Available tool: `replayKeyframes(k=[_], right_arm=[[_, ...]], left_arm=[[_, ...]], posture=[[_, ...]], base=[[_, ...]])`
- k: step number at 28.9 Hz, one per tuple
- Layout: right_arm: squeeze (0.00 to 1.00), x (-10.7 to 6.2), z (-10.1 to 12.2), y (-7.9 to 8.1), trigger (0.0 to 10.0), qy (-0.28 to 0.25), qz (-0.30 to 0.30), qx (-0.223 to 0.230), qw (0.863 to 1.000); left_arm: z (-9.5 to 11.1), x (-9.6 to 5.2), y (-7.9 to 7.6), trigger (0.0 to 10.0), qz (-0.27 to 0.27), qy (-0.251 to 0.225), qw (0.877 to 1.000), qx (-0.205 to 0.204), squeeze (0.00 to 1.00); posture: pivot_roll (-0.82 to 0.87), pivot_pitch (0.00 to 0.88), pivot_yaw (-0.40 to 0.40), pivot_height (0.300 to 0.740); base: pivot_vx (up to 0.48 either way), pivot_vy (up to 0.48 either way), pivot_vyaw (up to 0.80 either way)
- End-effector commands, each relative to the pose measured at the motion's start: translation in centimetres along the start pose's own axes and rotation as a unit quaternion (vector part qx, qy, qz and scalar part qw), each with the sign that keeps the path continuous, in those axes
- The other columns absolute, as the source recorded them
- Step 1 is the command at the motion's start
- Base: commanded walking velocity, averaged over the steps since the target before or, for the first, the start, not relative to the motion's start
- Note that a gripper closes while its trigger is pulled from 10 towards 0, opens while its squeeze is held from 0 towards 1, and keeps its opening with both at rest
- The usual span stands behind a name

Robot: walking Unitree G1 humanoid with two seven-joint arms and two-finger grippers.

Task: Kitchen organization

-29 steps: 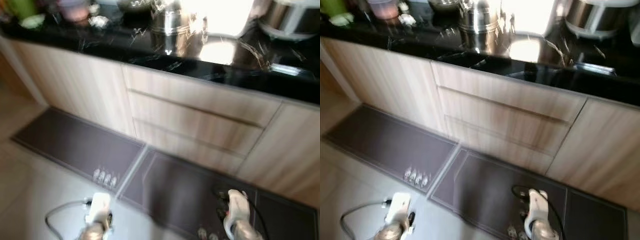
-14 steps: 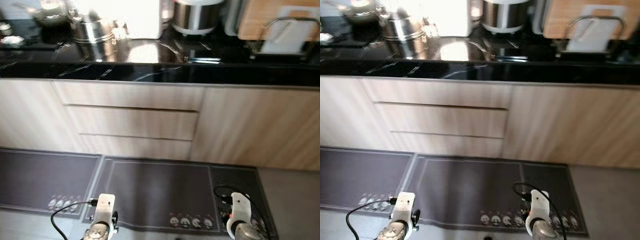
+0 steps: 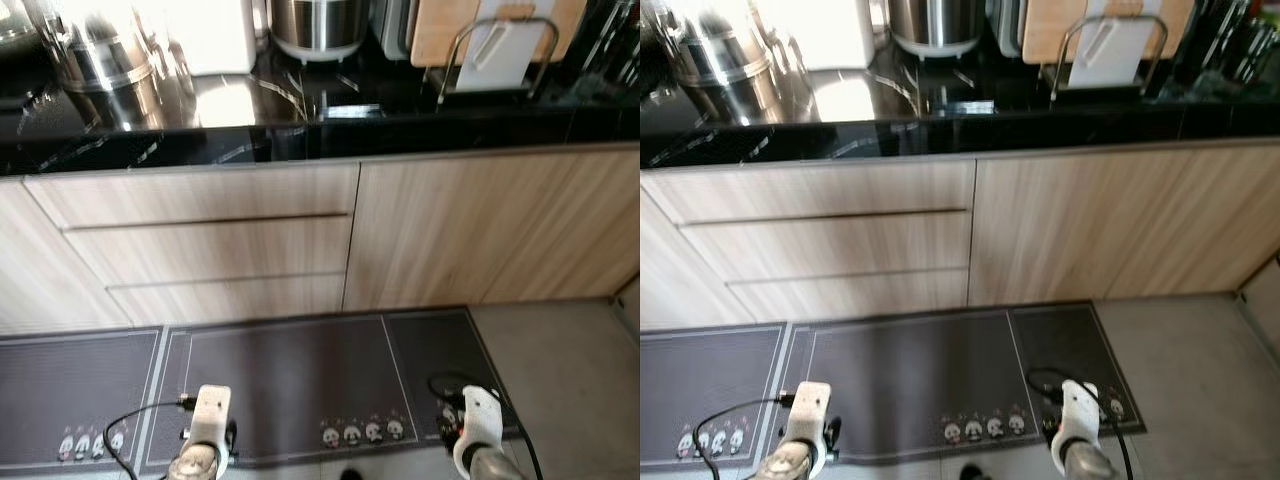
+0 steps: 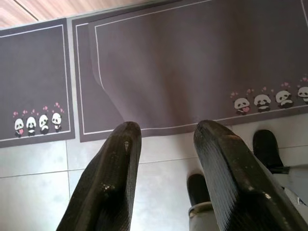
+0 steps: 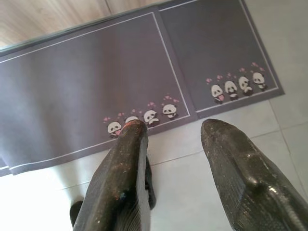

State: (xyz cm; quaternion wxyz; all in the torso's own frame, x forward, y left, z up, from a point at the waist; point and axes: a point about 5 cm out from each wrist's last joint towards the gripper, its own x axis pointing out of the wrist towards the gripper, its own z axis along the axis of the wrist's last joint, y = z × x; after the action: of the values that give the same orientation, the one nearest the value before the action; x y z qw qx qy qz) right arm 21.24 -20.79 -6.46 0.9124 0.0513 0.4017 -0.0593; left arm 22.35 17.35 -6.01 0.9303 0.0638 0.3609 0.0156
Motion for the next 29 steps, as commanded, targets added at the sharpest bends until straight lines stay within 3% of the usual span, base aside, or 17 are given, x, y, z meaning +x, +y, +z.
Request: replayKeyframes(k=[1,29], right_arm=[[0.00,0.00,0.03,0.04,10.0,-0.002,0.003,-0.003,1.000],[0.00,0.00,0.01,0.03,10.0,-0.001,0.005,-0.003,1.000]], left_arm=[[-0.40,-0.08,0.22,10.0,0.006,0.009,1.000,0.003,0.00],[-0.40,-0.09,0.21,10.0,0.008,0.009,1.000,0.001,0.00]], posture=[[0.04,0.100,0.031,0.740],[0.04,0.099,0.030,0.740]], base=[[0.000,-0.315,0.00],[0.000,-0.302,0.00]])
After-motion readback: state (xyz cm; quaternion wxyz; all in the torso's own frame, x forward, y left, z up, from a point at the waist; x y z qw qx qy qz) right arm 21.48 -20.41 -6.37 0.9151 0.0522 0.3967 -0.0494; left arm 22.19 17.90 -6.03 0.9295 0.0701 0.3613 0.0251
